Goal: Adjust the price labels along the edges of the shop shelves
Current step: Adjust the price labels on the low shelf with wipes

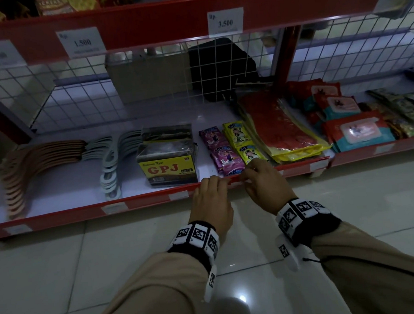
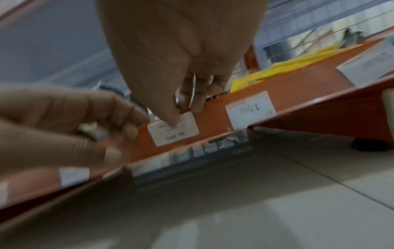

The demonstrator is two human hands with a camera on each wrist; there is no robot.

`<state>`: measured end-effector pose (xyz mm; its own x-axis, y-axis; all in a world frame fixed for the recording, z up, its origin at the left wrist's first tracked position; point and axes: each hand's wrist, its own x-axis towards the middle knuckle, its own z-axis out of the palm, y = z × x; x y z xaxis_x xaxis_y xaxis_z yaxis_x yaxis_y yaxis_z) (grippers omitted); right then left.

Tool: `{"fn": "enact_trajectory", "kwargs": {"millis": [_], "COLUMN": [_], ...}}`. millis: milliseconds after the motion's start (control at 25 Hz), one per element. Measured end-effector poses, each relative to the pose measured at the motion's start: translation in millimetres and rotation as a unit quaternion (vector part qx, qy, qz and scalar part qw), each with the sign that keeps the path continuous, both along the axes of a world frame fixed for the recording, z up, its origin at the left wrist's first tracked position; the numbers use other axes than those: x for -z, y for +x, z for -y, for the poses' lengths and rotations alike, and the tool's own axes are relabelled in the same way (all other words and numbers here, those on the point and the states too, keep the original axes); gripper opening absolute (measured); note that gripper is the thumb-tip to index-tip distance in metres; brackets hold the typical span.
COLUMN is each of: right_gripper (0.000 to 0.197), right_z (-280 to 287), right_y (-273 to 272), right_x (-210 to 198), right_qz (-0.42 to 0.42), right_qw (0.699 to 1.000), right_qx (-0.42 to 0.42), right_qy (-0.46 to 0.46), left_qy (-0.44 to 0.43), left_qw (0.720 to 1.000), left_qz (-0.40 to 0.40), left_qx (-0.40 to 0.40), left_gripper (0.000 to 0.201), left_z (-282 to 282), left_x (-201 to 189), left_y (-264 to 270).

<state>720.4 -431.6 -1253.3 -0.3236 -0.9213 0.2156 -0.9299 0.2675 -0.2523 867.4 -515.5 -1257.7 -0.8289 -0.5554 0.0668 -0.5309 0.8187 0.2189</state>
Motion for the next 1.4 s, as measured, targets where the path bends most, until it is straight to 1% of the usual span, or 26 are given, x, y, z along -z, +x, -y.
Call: {"fn": "enact_trajectory", "kwargs": {"millis": [80,120,160,200,240,320,360,400,440,480,520,600,640,680,760,800,840,880,960,1040,1120,1200,1280,1320,1400], "right_gripper": [0.012,0.01,0.009,0.009,0.012,0.019,0.021,0.024,0.025,0.024,0.021,0.018,0.02,0.023,0.034,0.034,0.029,0.023,0.014,0.011,0.009,0.006,0.005,0.006,0.007], "right_z": [0,0,0,1,1,3,4,4,5,6,8,10,10,10,10,11,11,12,12,10,6,5,6,7,8], "right_y": [-6,-8,-9,-8,-4,5,9,13,16,18,20,21,20,17,10,5,0,-3,-8,-13,-20,-25,-25,-24,-20], "right_x": [-6,-8,-9,-10,-11,-11,-11,-10,-9,-8,-6,-4,-4,-6,-13,-17,-21,-25,-29,-30,-28,-26,-21,-18,-11], "right_qz": [0.076,0.126,0.194,0.27,0.347,0.489,0.54,0.572,0.589,0.59,0.58,0.541,0.51,0.466,0.351,0.288,0.231,0.188,0.157,0.165,0.195,0.253,0.295,0.3,0.296], "right_qw": [0.997,0.99,0.974,0.95,0.919,0.845,0.812,0.79,0.78,0.78,0.789,0.818,0.839,0.865,0.924,0.949,0.966,0.976,0.984,0.984,0.975,0.953,0.937,0.936,0.938], "right_qx": [0.012,0.029,0.056,0.084,0.105,0.124,0.124,0.12,0.113,0.107,0.104,0.106,0.1,0.083,0.021,-0.01,-0.035,-0.05,-0.051,-0.021,0.027,0.062,0.072,0.068,0.059], "right_qy": [-0.032,-0.064,-0.101,-0.134,-0.157,-0.177,-0.182,-0.183,-0.181,-0.177,-0.173,-0.164,-0.163,-0.163,-0.147,-0.129,-0.11,-0.092,-0.064,-0.061,-0.104,-0.156,-0.173,-0.172,-0.172], "left_qy": [0.034,0.053,0.076,0.098,0.115,0.134,0.139,0.143,0.146,0.146,0.142,0.129,0.119,0.108,0.08,0.068,0.057,0.048,0.032,0.026,0.029,0.038,0.056,0.068,0.09], "left_qw": [0.999,0.997,0.994,0.991,0.987,0.981,0.978,0.976,0.974,0.975,0.977,0.982,0.985,0.987,0.993,0.995,0.996,0.997,0.998,0.998,0.998,0.998,0.995,0.992,0.989], "left_qz": [-0.035,-0.053,-0.07,-0.085,-0.1,-0.129,-0.142,-0.153,-0.157,-0.153,-0.142,-0.114,-0.102,-0.089,-0.064,-0.054,-0.045,-0.037,-0.026,-0.024,-0.028,-0.043,-0.074,-0.09,-0.098], "left_qx": [-0.009,-0.014,-0.021,-0.032,-0.043,-0.059,-0.063,-0.065,-0.066,-0.067,-0.069,-0.073,-0.074,-0.073,-0.062,-0.056,-0.052,-0.049,-0.046,-0.043,-0.04,-0.04,-0.048,-0.054,-0.064], "left_gripper": [0.042,0.04,0.04,0.041,0.042,0.041,0.04,0.037,0.033,0.029,0.026,0.021,0.019,0.018,0.018,0.02,0.021,0.023,0.024,0.023,0.023,0.02,0.016,0.017,0.025], "left_z": [3,5,6,8,8,8,8,9,10,11,12,13,13,13,13,13,13,12,11,12,13,12,12,11,11], "left_x": [-1,-1,-1,-1,-1,-2,-3,-3,-4,-4,-4,-4,-4,-4,-5,-5,-5,-4,-4,-3,-3,-4,-5,-6,-7], "left_y": [-1,-2,-2,-3,-3,-4,-4,-5,-4,-4,-4,-4,-5,-5,-6,-6,-6,-6,-6,-6,-6,-6,-6,-7,-8]}}
